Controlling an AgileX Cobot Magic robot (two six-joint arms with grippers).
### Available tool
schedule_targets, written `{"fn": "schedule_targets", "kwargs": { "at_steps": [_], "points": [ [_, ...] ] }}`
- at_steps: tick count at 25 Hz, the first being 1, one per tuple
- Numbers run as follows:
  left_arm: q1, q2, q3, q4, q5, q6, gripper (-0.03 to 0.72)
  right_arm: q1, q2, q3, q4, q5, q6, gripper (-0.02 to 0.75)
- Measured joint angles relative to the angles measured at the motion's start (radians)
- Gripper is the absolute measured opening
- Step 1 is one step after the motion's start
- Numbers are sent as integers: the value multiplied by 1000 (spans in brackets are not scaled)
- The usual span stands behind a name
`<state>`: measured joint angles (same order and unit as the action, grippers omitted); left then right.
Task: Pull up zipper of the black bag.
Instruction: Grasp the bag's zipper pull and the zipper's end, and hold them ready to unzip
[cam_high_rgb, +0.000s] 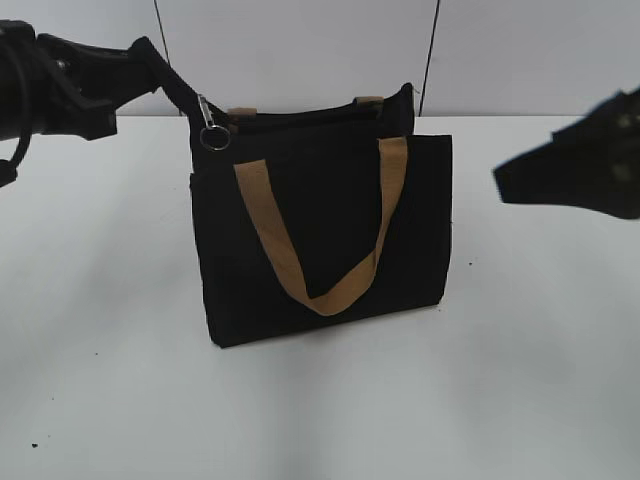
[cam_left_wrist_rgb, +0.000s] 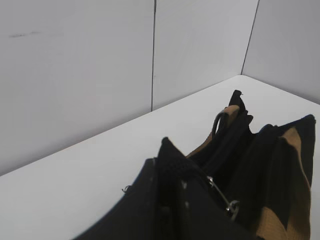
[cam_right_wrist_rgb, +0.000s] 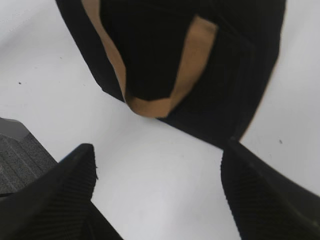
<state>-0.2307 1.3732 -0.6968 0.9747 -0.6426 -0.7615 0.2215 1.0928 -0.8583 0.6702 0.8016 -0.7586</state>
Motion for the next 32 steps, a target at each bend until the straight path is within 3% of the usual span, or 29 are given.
{"fn": "schedule_targets", "kwargs": {
  "at_steps": [3,9,20,24,32],
  "points": [
    [0,0,0,1,1,0,34,127,117,-88,1,-48,0,594],
    [0,0,0,1,1,0,34,282,321,-236,2,-136,-57,594],
    [0,0,0,1,-1,0,34,418,538,-373,5,-289,-222,589],
    [0,0,0,1,-3,0,34,425,611,-428,5,-305,-224,507],
    [0,0,0,1,-3,0,34,425,707,-520,8,-312,-224,260]
  ]
}}
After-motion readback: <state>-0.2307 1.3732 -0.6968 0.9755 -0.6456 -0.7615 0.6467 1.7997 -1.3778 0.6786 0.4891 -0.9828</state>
